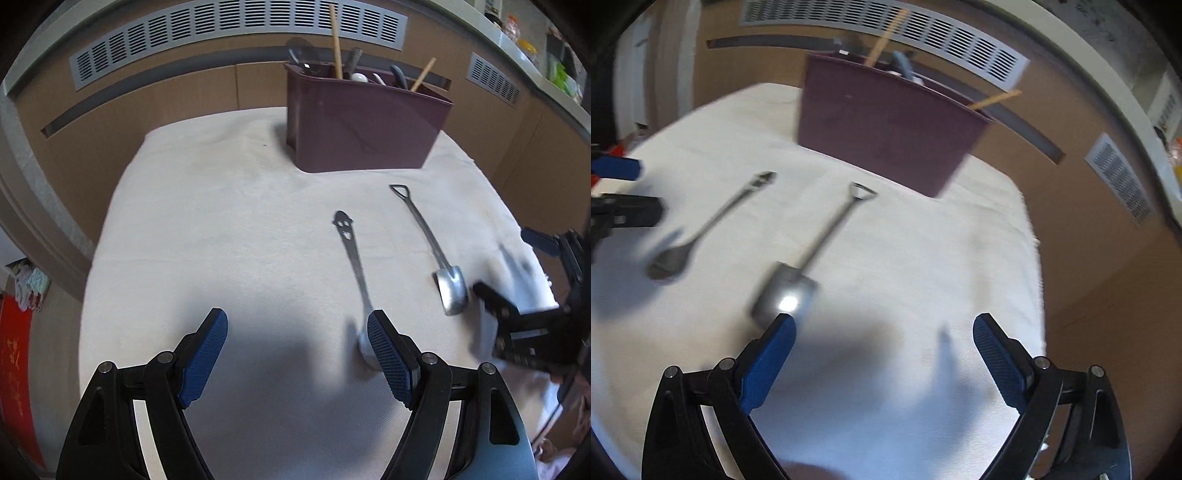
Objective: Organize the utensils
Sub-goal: 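Grasp the metal spoon with the left tool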
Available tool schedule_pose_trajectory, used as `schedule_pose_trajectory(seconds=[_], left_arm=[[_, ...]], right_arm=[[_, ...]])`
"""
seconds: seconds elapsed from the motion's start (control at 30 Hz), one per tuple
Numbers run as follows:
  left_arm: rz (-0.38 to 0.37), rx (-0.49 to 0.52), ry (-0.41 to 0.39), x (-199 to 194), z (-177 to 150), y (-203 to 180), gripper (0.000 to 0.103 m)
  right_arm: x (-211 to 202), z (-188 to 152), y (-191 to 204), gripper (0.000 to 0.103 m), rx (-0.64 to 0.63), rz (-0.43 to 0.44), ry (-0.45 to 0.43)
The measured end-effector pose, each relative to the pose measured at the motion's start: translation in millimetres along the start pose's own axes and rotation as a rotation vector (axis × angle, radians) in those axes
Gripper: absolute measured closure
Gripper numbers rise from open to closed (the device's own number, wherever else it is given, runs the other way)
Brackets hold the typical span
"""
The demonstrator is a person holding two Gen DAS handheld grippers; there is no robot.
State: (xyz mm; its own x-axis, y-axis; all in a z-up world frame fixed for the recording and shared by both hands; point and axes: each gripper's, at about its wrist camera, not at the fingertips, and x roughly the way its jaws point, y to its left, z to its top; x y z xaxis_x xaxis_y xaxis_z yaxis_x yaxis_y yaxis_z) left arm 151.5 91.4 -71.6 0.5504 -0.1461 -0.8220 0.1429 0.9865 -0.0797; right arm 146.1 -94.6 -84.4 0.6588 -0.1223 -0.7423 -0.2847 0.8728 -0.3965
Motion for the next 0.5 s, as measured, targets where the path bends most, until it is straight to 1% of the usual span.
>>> schedule_pose_trajectory(seconds=[0.07,0.1,0.13,0.17,0.2,0.27,0.33,0.47,0.5], left_arm=[[-0.074,0.009,0.016,-1.4,-3.6,-4.7,0.025],[-0.132,0.011,0.025,-2.2,-6.9,-8.5,0.025],[-0.163,0.011,0.03,-2.7,-9.1,-12.1,0.026],[-0.182,0.012,0.036,-2.3,-11.2,-16.1,0.032],[-0.184,0.018,0.046,-0.4,-13.8,-21.4,0.046],[-0.175,0.028,0.068,4.4,-16.6,-28.3,0.058],[-0.145,0.036,0.06,6.1,-21.0,-35.0,0.058],[-0.025,0.134,0.016,8.9,-25.2,-56.4,0.058],[0.002,0.157,-0.005,7.7,-27.3,-61.4,0.058]], right_arm=[[3.3,-1.9,-15.8,0.013,0.049,0.017,0.016],[5.3,-2.7,-23.7,0.013,0.08,0.029,0.033],[8.5,-3.1,-28.8,0.013,0.1,0.041,0.043],[10.0,-2.8,-32.5,0.013,0.113,0.05,0.049],[12.8,-2.3,-35.3,0.013,0.126,0.059,0.05],[11.3,-2.3,-37.2,0.013,0.141,0.081,0.039],[10.0,-1.0,-35.9,0.013,0.148,0.105,0.032],[8.3,-2.5,-34.2,0.013,0.159,0.13,0.019],[8.9,-2.9,-34.4,0.013,0.162,0.132,0.016]])
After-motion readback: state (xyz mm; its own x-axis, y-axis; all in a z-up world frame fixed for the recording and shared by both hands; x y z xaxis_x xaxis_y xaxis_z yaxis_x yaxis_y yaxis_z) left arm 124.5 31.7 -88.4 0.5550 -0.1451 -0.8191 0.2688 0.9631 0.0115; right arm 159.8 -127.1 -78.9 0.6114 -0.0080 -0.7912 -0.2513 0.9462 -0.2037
